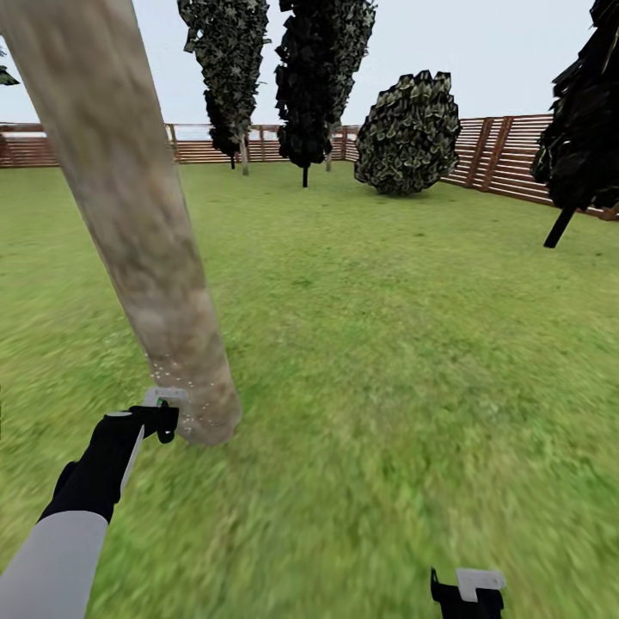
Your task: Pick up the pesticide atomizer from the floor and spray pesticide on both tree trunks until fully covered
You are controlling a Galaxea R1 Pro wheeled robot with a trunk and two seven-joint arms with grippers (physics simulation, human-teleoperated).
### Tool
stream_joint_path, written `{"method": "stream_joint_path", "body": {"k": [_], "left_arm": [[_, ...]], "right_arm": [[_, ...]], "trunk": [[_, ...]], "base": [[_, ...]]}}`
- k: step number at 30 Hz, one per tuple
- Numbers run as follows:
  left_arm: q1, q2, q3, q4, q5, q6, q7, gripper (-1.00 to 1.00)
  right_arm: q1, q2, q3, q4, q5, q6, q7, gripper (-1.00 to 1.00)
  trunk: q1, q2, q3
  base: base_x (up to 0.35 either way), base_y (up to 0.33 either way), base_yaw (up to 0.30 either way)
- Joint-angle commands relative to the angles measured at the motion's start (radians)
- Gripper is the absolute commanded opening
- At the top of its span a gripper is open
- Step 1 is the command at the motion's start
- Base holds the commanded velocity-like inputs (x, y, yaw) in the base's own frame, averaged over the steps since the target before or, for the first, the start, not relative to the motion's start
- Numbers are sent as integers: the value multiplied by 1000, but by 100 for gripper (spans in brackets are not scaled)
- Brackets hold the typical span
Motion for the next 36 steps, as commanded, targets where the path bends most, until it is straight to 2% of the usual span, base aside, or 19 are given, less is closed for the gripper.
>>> {"method": "stream_joint_path", "body": {"k": [1, 11, 16, 20, 23, 30, 36], "left_arm": [[0, 0, 0, 0, 0, 0, 0, -100], [0, -1, 0, 0, 2, -2, 1, -100], [3, -2, 2, -11, 1, 0, 2, -100], [18, -4, 40, -15, 3, 0, 3, -100], [50, -3, 101, -17, 5, -9, 2, -100], [80, -4, 115, -18, 4, -14, -2, -100], [84, -12, 108, -15, 0, -15, 3, -100]], "right_arm": [[0, 0, 0, 0, 0, 0, 0, 100], [0, 1, 0, 0, 0, 0, 0, 100], [0, -2, 0, 0, 0, 0, 0, 100], [0, -2, 0, 0, 0, 0, 0, 100], [0, 0, 0, 0, 0, 0, 1, 100], [0, 1, 1, 0, 3, 0, 1, 100], [0, 2, 2, 0, 3, 0, 1, 100]], "trunk": [[0, 0, 0], [0, 0, 0], [0, 0, 0], [0, 0, 0], [0, 0, 0], [0, 0, 0], [0, 0, 0]], "base": [[154, -263, 199], [39, -270, 265], [0, -273, 17], [0, -273, 0], [0, -273, 0], [0, -273, 21], [66, -274, 239]]}}
